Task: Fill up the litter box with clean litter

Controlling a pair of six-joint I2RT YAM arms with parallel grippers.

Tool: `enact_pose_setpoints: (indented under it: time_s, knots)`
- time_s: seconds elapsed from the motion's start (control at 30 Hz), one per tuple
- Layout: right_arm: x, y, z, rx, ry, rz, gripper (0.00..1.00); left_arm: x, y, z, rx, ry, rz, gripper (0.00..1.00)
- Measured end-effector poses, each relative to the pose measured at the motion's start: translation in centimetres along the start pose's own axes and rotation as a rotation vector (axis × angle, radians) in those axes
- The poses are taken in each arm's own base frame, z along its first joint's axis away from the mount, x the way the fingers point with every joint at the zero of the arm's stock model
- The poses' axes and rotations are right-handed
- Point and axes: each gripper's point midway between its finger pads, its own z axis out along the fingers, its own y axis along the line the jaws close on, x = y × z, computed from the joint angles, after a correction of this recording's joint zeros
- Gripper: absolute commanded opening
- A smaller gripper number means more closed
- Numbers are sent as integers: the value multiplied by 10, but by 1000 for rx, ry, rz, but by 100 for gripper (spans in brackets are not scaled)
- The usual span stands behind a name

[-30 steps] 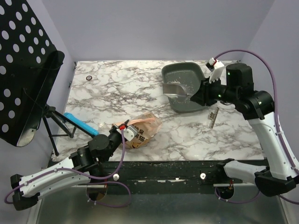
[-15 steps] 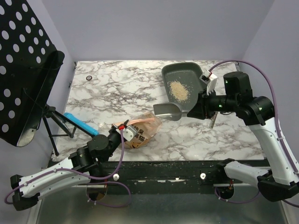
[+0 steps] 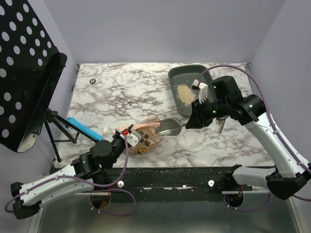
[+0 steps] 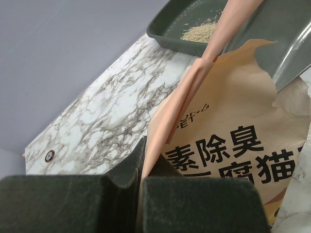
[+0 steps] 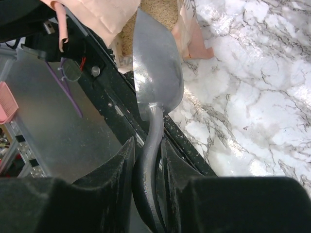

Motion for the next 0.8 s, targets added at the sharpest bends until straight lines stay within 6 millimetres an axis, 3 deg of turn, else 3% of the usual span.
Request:
enact_pose_setpoints:
  time_s: [0.5,0.8]
  knots:
    - [-5,-23,71,3,182,57,0,1,-1,0,3,2,-1,0]
    - [-1,-23,131,-128,291,118,0,1,-10,5,38,6,-9,0]
